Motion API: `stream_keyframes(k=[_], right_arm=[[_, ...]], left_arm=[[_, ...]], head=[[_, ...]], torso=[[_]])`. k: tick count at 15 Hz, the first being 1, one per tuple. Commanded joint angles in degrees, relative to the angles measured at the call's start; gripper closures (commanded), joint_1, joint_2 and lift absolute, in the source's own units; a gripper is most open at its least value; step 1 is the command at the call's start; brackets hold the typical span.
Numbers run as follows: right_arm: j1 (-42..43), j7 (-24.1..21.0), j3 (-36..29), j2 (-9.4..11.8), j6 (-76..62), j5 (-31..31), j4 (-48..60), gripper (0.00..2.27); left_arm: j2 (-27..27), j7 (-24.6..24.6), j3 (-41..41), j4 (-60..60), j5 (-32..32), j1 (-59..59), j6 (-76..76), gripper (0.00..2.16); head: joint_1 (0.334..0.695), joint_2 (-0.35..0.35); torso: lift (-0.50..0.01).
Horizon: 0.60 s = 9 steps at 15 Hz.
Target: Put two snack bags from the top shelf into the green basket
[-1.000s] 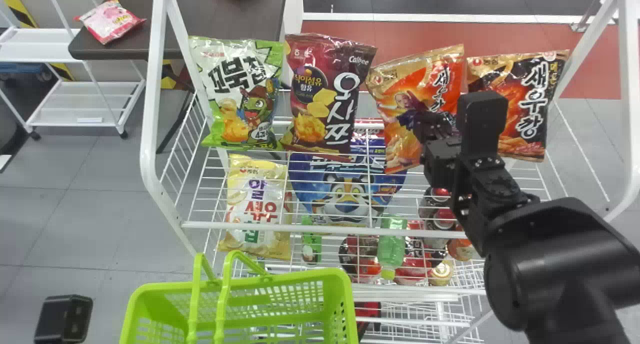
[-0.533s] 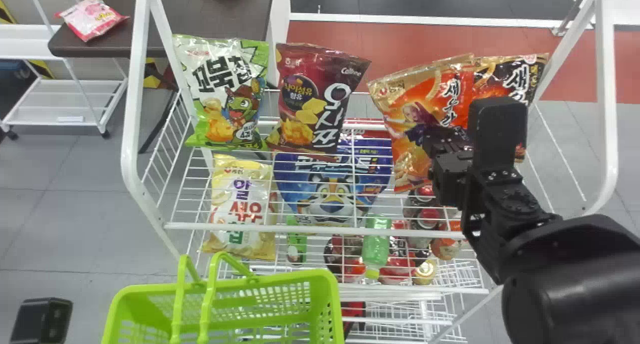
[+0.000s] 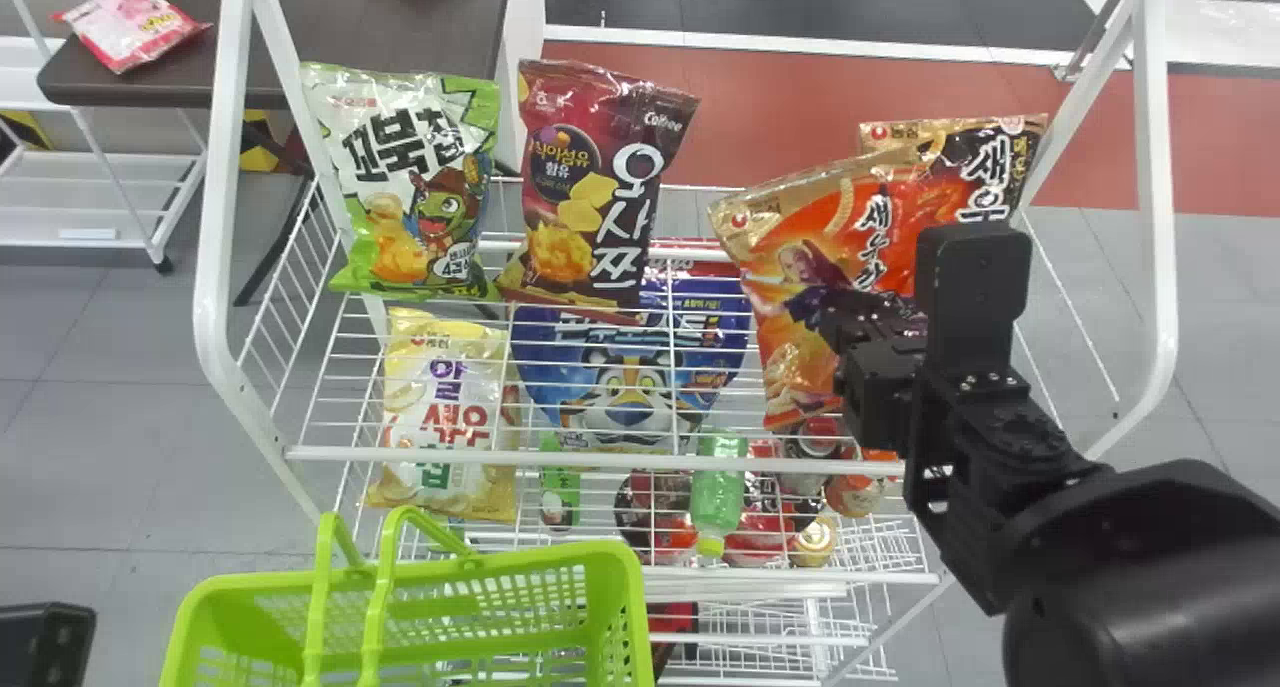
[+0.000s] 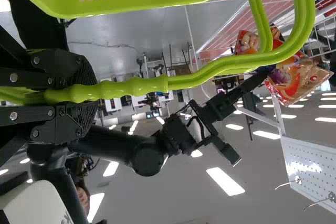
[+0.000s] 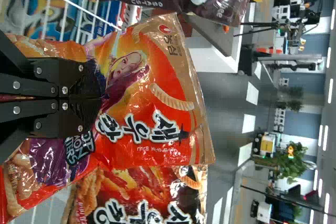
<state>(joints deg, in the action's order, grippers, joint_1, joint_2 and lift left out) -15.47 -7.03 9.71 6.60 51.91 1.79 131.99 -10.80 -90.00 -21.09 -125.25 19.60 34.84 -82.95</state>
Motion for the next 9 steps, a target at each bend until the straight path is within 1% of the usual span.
stream_keyframes(k=[1, 5, 9], right_arm=[[-1.1, 0.0, 1.1, 0.4, 6.2, 0.1, 4.7, 2.25], [-3.0, 0.0, 4.3, 1.5, 17.1, 0.5, 11.1, 2.25], [-3.8, 0.2, 8.8, 2.5, 22.6, 2.7, 14.0, 2.25]], left_arm=[[0.0, 0.0, 0.0, 0.0, 0.0, 0.0, 0.4, 2.15], [0.0, -0.1, 0.0, 0.6, 0.0, 0.0, 0.7, 2.15], [0.0, -0.2, -0.1, 0.8, 0.0, 0.0, 0.9, 2.15]], head=[[0.695, -0.052], [0.695, -0.020], [0.695, 0.027]], torso=[[-0.001], [-0.001], [-0.001]])
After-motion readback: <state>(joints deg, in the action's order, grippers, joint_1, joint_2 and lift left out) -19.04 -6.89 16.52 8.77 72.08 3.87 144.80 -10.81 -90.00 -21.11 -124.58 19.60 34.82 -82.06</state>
